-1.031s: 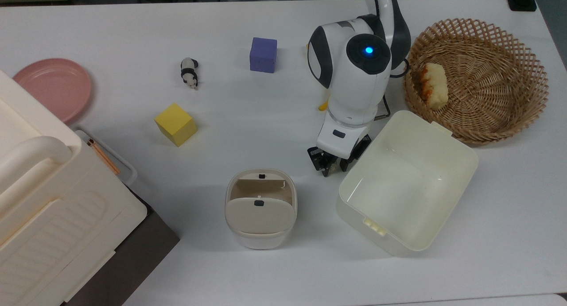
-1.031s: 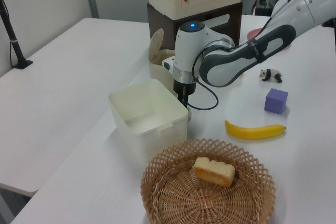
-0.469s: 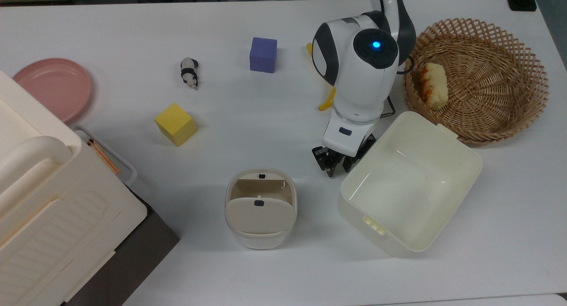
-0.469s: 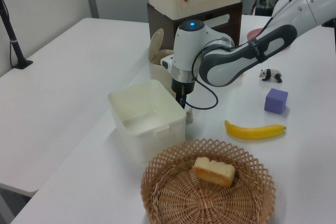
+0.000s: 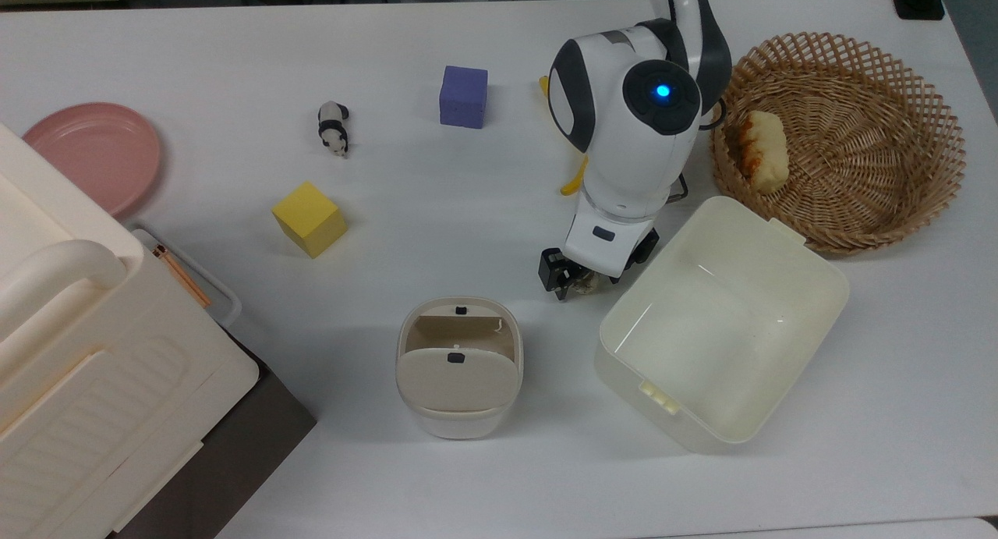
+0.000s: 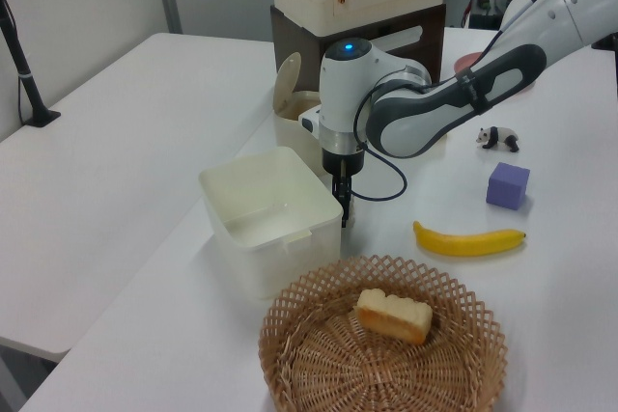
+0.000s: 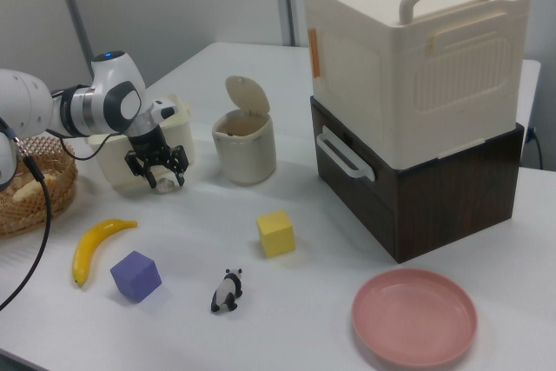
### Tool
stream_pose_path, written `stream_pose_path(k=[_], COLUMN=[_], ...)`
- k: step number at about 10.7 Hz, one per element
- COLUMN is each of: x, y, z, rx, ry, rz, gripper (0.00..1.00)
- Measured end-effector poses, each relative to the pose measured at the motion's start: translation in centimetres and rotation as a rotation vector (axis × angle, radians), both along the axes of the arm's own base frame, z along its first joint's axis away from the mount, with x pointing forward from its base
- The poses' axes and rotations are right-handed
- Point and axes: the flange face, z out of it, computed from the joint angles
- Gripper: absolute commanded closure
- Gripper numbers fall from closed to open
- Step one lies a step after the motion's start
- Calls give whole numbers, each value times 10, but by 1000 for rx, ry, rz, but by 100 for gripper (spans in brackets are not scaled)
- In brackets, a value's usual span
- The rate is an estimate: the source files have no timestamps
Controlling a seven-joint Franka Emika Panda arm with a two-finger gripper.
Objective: Grab it up and put it in the trash
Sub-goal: 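Close the gripper on the small white scrap, then lift the scrap and carry it over the cream flip-lid trash can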
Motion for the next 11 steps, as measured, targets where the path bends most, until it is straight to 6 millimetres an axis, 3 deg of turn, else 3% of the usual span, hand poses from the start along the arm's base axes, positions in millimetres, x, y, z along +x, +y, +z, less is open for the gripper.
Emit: stream_pose_path(k=[1,4,9,11], x=[0,0,-4,-7], y=[0,0,-2,-6], z=[0,1,6,22], rx=[-1,-2,-10,-18], ry=[4,4,31,51], rz=[4,8,9,1], gripper=[60,79,86,87])
